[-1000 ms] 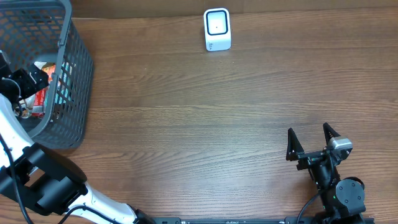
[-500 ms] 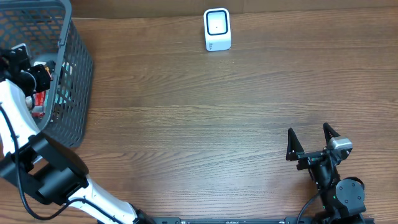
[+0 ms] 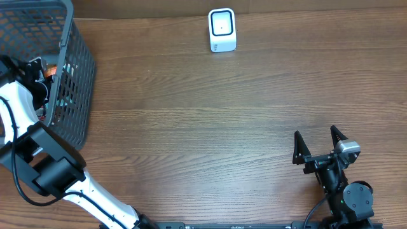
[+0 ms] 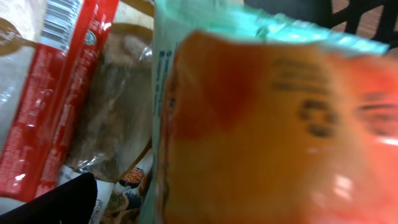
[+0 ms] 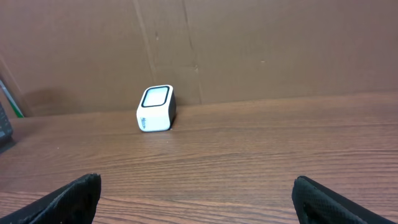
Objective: Scan the item barcode
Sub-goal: 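Close the left gripper on the orange-and-teal wipes pack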
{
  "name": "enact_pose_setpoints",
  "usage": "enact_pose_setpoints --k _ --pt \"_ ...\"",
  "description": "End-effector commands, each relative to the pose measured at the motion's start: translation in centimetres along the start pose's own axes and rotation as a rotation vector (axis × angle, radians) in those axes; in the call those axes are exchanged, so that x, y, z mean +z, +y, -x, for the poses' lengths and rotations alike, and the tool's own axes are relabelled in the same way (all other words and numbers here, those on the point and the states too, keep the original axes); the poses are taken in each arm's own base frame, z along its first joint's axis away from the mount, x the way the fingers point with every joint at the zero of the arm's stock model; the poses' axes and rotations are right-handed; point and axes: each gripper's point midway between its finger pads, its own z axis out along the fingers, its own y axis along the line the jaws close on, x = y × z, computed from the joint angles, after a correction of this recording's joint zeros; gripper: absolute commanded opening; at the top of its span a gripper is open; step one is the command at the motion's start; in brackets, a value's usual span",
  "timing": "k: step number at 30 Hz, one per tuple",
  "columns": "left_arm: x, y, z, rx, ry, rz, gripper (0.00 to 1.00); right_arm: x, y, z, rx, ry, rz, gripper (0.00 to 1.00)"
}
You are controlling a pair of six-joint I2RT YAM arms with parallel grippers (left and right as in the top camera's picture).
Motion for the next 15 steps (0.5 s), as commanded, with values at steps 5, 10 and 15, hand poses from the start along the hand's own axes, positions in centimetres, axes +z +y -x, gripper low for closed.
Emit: enact_pose_setpoints --k 5,10,15 --pt "0.81 -0.12 -0.06 0.028 0.015 0.013 0.78 0.03 -0.21 -0.24 0.004 -0.001 -0.007 1.00" --pt "0.81 -0.15 -0.17 0.027 0.020 0.012 0.68 0.03 -0.21 -0.24 0.004 -0.001 -0.007 1.00" --pt "0.74 -0.16 -0.22 0.026 0.022 0.011 0.54 0.03 -0.21 -0.24 0.004 -0.001 -0.007 1.00"
